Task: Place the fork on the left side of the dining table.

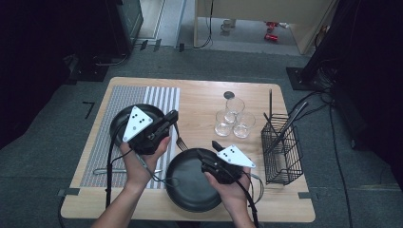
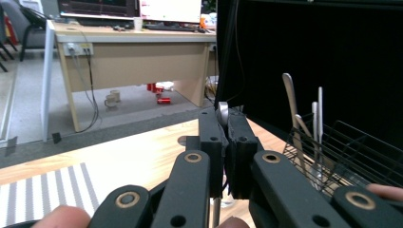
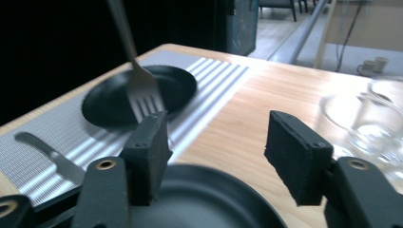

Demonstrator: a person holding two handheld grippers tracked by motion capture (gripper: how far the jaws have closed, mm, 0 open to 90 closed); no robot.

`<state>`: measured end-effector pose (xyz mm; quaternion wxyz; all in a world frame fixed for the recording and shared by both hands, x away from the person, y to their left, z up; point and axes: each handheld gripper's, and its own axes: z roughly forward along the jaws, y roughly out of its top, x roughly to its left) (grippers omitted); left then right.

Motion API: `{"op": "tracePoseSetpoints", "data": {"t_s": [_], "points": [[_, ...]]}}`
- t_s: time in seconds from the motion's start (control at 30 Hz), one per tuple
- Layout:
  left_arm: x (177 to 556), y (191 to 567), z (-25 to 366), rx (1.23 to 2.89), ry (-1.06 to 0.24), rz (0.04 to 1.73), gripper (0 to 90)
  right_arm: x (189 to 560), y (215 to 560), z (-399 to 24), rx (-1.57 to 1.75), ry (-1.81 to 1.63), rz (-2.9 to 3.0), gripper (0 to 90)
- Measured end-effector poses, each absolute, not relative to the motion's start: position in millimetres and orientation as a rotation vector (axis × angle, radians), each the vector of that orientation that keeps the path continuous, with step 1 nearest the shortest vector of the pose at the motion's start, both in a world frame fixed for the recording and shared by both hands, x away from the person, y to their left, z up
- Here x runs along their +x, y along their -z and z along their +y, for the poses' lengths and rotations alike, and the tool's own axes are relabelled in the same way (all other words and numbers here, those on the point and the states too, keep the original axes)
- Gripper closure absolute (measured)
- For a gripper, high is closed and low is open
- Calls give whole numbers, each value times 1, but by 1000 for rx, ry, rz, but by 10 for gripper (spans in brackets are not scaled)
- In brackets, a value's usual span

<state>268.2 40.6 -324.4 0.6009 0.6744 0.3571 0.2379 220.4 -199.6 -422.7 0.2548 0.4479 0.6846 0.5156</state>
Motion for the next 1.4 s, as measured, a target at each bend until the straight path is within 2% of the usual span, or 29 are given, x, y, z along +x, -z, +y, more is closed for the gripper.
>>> {"op": "tracePoseSetpoints", "data": {"t_s": [0.17,0.57,1.4], "points": [[275,325,50,1549,-584,825,885,211,432,-224,1261,-1364,1851,331],[297,328,70,1519,-614,886,885,189,462,-270,1346,-1306,1794,301],[333,333,103,1467,-672,984,885,179,498,-299,1465,-1211,1780,297]]}}
